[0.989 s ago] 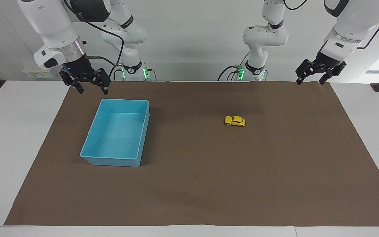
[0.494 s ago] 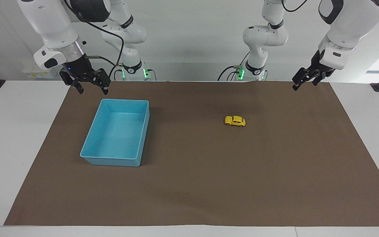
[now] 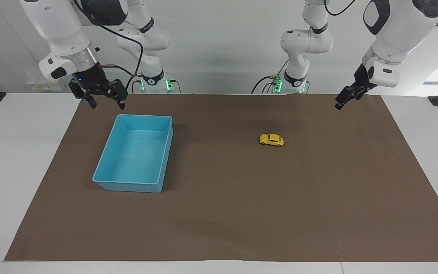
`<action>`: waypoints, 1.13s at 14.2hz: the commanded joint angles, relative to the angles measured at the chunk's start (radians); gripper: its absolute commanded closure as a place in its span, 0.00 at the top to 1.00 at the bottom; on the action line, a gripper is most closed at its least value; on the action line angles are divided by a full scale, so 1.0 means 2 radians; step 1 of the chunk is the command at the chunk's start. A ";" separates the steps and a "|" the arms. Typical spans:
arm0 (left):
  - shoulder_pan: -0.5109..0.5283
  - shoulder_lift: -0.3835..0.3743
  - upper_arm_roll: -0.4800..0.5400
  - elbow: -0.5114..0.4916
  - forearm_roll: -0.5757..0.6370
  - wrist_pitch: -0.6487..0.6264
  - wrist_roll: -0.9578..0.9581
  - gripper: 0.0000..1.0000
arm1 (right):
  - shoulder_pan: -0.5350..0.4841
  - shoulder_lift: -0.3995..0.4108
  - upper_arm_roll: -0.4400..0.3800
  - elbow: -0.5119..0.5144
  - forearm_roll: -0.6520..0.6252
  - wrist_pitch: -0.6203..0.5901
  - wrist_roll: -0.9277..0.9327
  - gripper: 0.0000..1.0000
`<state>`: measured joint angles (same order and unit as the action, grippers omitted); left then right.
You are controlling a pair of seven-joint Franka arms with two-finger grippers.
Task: Wind up and store yellow beetle car
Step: 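Reach the left gripper down onto the yellow toy car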
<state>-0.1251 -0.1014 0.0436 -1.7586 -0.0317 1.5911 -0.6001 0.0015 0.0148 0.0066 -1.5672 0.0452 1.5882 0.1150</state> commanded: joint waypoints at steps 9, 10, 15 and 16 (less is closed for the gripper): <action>-0.036 -0.003 0.005 -0.059 -0.028 0.072 -0.364 1.00 | -0.005 -0.005 0.004 -0.007 0.001 0.004 -0.013 1.00; -0.041 -0.003 0.006 -0.068 -0.028 0.083 -0.392 1.00 | -0.005 -0.005 0.004 -0.007 0.002 0.004 -0.013 1.00; -0.071 0.009 0.006 -0.112 -0.029 0.139 -0.500 1.00 | -0.005 -0.005 0.004 -0.007 0.002 0.004 -0.013 1.00; -0.082 0.009 0.005 -0.130 -0.029 0.153 -0.511 1.00 | -0.005 -0.005 0.004 -0.007 0.002 0.004 -0.013 1.00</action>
<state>-0.2370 -0.0787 0.0400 -1.9533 -0.0777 1.8389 -1.5649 0.0015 0.0148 0.0066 -1.5672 0.0452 1.5882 0.1150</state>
